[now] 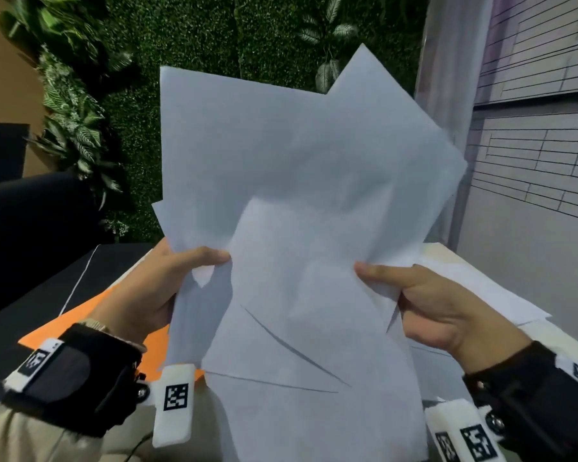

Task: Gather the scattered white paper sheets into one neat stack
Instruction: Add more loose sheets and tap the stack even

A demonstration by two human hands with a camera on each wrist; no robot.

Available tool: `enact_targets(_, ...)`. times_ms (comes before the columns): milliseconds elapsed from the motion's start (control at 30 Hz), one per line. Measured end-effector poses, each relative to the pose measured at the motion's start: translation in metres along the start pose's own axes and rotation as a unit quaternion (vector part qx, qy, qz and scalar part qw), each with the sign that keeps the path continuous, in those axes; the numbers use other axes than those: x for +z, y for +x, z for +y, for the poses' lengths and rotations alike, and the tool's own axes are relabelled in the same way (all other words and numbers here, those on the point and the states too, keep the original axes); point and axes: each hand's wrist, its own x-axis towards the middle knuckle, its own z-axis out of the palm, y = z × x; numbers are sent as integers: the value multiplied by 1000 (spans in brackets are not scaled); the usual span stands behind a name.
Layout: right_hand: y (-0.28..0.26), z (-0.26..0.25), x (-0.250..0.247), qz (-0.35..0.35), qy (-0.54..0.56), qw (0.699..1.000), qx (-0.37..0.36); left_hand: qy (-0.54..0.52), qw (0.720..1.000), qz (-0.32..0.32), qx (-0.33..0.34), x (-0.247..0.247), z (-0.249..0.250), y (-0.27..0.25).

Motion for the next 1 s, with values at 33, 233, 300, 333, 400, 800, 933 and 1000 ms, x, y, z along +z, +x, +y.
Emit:
enact_targets(33, 1, 5, 0, 2, 12, 1000, 14, 0, 1000, -3, -6, -2, 0, 1)
enact_targets(233, -2, 47, -1, -22, 68, 994, 84, 49, 997, -40, -50, -2, 10, 4)
enact_targets(300, -2, 49, -4, -3, 65, 996, 61, 57, 996, -37, -64, -3, 15, 6)
enact_targets(333, -2, 49, -7, 12, 63, 997, 42, 60, 996, -20, -69, -4, 16, 7)
enact_targets(400, -2, 49, -9, 32, 54, 998, 7, 64, 995, 11, -82, -7, 16, 8)
enact_targets(800, -13, 48, -15, 27, -15, 999, -26, 103, 985, 15, -138, 9, 12, 3)
enact_targets(933, -15, 48, -18, 4, -13, 1000, -11, 94, 984, 3, -152, 19, 16, 1)
enact_targets(1000, -15, 47, -22, -10, -22, 1000, -7, 75, 983, 2, -167, 17, 22, 1)
